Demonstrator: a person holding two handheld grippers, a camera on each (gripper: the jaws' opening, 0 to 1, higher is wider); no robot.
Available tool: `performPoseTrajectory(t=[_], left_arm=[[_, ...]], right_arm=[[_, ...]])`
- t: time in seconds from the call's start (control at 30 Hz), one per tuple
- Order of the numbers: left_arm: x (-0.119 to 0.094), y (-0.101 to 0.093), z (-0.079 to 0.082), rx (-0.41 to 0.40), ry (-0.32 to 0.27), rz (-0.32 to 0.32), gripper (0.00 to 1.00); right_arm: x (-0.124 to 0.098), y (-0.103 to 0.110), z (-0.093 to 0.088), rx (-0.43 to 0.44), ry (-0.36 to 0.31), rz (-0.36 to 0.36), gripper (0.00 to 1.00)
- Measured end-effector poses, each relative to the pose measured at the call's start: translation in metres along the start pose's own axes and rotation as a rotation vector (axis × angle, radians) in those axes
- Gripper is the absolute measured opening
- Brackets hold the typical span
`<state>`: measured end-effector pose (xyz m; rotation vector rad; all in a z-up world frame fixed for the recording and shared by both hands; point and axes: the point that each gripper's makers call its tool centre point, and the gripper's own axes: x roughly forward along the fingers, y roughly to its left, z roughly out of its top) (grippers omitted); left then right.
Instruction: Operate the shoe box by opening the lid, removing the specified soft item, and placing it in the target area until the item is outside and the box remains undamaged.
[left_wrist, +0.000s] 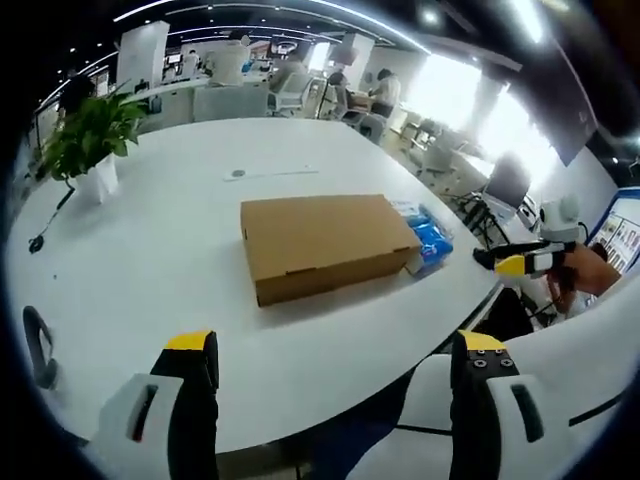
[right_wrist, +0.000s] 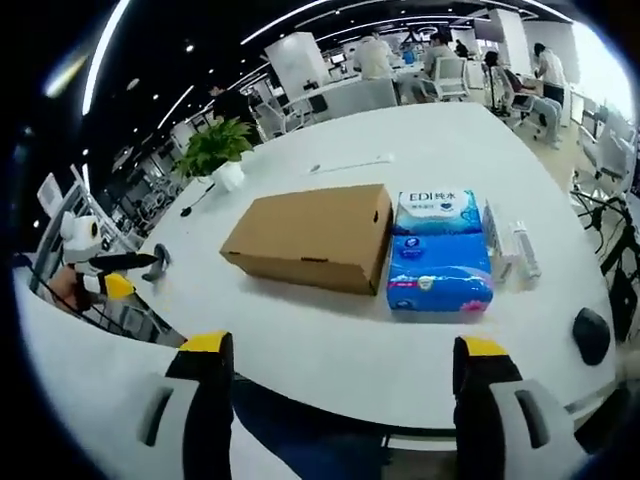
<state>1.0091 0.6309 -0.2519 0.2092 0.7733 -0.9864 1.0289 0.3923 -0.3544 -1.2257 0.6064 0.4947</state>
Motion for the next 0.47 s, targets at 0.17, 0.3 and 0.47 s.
performPoseTrajectory(t=[0.17,0.3,0.47], left_arm=[[0.002,-0.001,-0.004,-0.045,-0.001,-0.016,0.99],[0.0,-0.003,-0.006,-0.032,0.009,-0.01,0.99],[-0.001,0.003,0.0,-0.032,0.011,0.018,0.99]], right_arm=[[-0.003,-0.001,0.003,0.062,-0.018,0.012,0.93],[-0.021,-0.009,0.014,0.223,-0.08,0.013,0.93],[-0.085,-0.031,-0.011,0.965,-0.128,0.087,0.93]])
